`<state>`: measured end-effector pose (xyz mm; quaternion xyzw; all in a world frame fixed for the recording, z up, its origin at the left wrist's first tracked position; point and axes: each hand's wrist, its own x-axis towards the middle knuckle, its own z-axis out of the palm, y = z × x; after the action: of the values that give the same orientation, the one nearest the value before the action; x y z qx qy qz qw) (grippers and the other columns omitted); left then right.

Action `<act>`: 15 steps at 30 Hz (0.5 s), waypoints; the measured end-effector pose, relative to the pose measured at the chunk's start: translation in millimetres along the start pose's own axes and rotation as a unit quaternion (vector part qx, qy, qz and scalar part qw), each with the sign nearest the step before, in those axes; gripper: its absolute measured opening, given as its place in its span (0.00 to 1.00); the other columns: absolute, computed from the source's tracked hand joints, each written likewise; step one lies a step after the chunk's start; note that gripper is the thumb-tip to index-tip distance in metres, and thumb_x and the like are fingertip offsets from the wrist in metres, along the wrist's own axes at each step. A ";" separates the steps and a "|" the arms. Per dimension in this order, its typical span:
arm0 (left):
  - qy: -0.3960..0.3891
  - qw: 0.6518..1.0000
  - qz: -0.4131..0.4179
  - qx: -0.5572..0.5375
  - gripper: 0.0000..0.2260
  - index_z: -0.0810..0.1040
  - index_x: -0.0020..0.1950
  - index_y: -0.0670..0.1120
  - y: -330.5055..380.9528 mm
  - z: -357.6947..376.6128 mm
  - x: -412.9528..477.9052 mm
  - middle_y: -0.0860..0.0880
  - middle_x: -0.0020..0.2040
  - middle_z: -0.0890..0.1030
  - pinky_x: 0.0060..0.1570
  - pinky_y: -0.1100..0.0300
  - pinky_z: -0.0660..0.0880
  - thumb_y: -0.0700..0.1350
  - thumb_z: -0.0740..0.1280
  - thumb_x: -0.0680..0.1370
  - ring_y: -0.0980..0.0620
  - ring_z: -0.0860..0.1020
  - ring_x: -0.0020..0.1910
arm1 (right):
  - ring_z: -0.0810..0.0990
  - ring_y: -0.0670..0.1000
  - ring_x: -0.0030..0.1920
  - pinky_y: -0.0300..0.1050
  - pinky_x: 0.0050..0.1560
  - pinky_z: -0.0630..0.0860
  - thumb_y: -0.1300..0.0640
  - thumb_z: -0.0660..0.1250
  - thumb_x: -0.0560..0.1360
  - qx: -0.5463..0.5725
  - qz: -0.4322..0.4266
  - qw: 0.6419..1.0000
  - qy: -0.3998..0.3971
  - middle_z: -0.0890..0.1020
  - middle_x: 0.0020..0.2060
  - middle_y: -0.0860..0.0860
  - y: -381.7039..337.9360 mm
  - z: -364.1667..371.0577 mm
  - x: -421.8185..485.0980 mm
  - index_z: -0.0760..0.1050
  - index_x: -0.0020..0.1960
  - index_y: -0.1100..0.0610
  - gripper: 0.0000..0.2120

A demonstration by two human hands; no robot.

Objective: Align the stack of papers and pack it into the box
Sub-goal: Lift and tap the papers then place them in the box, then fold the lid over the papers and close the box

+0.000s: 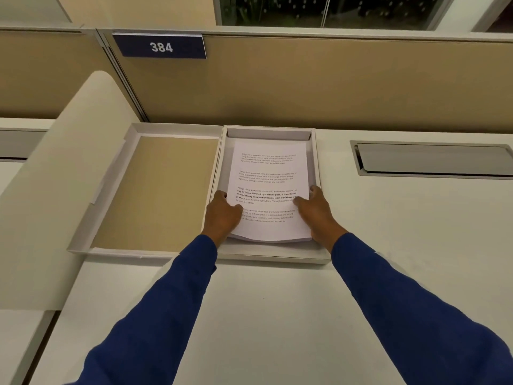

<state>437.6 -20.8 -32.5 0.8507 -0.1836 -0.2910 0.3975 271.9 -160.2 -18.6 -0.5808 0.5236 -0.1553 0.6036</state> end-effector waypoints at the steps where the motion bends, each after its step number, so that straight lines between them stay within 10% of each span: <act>1: 0.005 1.000 0.007 0.010 0.20 0.70 0.70 0.42 0.5 0.7 -3.0 0.48 0.56 0.79 0.33 0.67 0.68 0.44 0.69 0.80 0.61 0.74 0.41 | 0.81 0.53 0.57 0.46 0.51 0.80 0.57 0.65 0.79 -0.009 -0.004 1.000 0.009 0.79 0.62 0.48 -0.7 0.0 -1.5 0.65 0.74 0.52 0.24; 7: 0.041 0.996 0.066 0.048 0.31 0.65 0.77 0.41 -1.3 -7.2 -32.9 0.41 0.69 0.78 0.55 0.58 0.72 0.52 0.72 0.79 0.43 0.78 0.66 | 0.77 0.50 0.62 0.42 0.54 0.76 0.48 0.68 0.80 -0.160 -0.121 0.979 0.040 0.77 0.65 0.48 3.2 -5.2 -16.4 0.63 0.77 0.53 0.29; 15: 0.234 0.968 0.069 -0.061 0.18 0.75 0.64 0.44 -36.5 -31.5 -90.3 0.47 0.56 0.76 0.52 0.53 0.77 0.50 0.73 0.78 0.47 0.77 0.54 | 0.70 0.59 0.73 0.54 0.68 0.72 0.47 0.69 0.79 -0.283 -0.167 0.935 0.132 0.70 0.74 0.57 31.7 -28.7 -38.9 0.62 0.78 0.57 0.33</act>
<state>391.9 68.8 -13.3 0.8546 -0.1258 -0.0660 0.4995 219.5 -136.0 -22.0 -0.7811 0.5161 -0.1746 0.3049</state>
